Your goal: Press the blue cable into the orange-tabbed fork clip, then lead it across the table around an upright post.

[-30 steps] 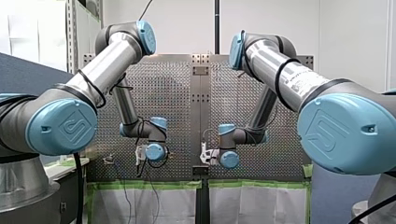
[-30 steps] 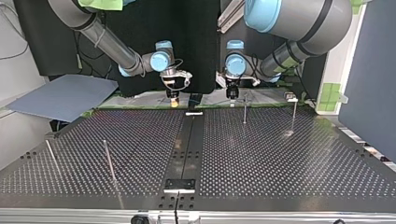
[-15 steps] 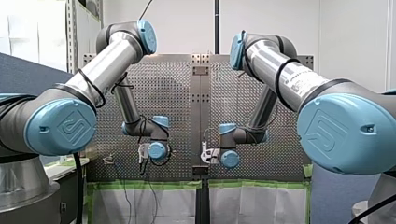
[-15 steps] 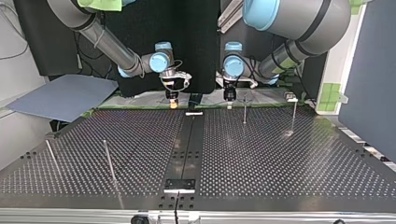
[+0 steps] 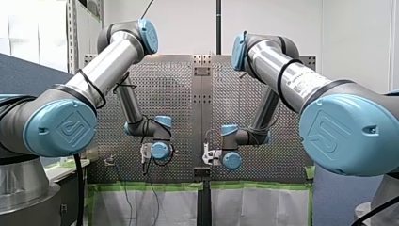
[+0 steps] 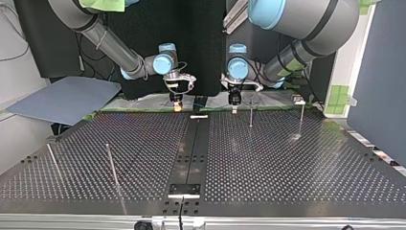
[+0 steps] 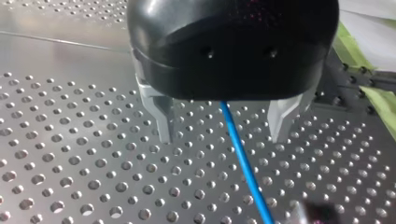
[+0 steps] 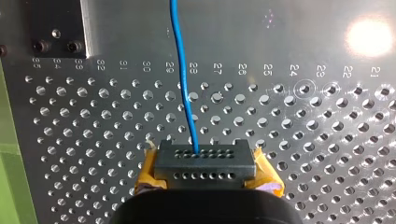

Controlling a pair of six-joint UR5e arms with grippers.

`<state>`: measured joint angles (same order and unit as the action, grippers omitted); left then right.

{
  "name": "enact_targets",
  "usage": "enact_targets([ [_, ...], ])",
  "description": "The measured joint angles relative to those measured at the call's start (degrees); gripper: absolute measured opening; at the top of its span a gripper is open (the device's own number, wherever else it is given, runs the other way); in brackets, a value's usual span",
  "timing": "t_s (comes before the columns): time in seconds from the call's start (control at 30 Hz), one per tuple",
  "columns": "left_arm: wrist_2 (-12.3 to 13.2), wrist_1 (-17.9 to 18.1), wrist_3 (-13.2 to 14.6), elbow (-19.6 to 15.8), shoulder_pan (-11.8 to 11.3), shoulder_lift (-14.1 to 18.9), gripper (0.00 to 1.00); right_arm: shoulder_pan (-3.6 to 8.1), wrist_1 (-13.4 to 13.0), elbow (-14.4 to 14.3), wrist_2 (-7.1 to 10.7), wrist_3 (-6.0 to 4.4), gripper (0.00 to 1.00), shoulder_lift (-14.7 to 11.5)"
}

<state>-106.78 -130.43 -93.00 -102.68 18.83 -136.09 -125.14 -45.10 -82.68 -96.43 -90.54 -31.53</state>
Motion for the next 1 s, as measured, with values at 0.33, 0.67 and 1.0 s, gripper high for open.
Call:
enact_targets([
  [0.33, -0.88, -0.01, -1.3, 0.04, 0.65, 0.01, 0.32, -0.01, 0.05, -0.02, 0.02, 0.0, 0.0, 0.03],
  [0.67, -4.29, 0.06, -0.75, 0.05, 1.49, 0.01, 0.0, 0.01, 0.11, -0.02, 0.09, 0.0, 0.0, 0.09],
  [1.0, -4.9, -0.1, 0.09, 0.04, 1.8, 0.01, 0.0, 0.01, 0.19, -0.03, 0.09, 0.02, 0.0, 0.1],
])
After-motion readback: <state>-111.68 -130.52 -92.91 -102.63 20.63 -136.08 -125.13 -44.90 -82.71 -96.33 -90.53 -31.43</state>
